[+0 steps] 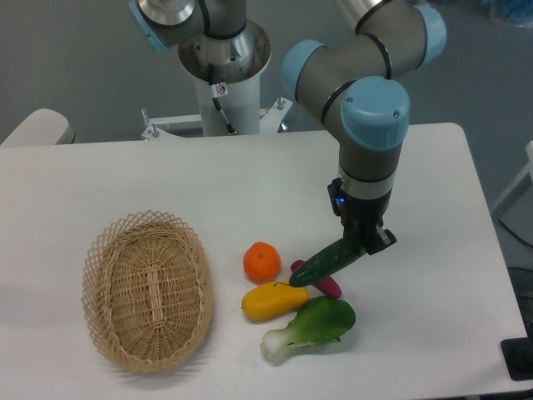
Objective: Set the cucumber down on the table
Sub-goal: 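Carry the held green cucumber away from the purple sweet potato with the gripper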
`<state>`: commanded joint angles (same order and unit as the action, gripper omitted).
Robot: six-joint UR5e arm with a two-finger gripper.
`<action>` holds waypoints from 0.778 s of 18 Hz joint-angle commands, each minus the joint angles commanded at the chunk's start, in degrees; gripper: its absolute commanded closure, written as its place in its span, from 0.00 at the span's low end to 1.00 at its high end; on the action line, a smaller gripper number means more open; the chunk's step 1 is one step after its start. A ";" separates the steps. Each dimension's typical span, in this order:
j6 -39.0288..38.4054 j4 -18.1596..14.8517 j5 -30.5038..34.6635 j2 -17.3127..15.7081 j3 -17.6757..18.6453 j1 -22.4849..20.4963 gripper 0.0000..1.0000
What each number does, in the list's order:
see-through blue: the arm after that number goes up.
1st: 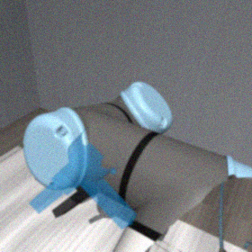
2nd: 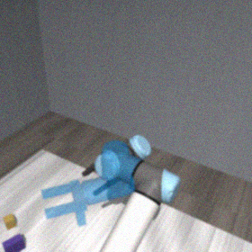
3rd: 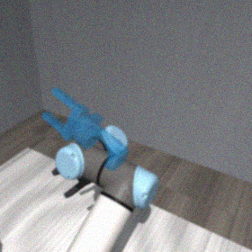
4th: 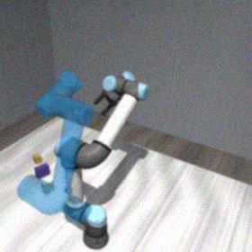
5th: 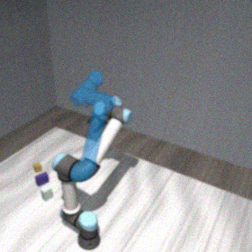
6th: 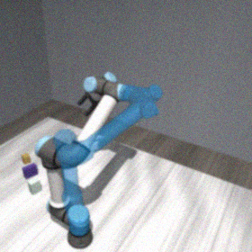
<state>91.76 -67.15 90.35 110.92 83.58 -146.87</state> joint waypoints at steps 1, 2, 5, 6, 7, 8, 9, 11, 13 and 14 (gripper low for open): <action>0.09 0.09 -0.26 0.00 0.61 0.00 0.64; 0.09 0.17 -0.26 0.09 0.70 -0.35 0.64; 0.26 0.00 -0.18 0.18 0.26 -1.23 0.64; 0.26 0.00 -0.18 0.18 0.18 -1.32 0.64; 0.87 0.00 -0.18 0.18 0.26 -1.49 0.64; 1.84 0.00 -0.18 0.18 0.44 -1.93 0.64; 2.45 0.09 -0.18 0.09 0.79 -2.19 0.64; 3.95 0.09 -0.17 0.09 1.05 -2.90 0.64; 6.14 0.17 -0.26 0.17 1.84 -3.86 0.64; 7.28 0.61 -0.18 0.44 2.28 -3.95 0.64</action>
<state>99.04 -66.54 90.17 111.35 85.86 -150.82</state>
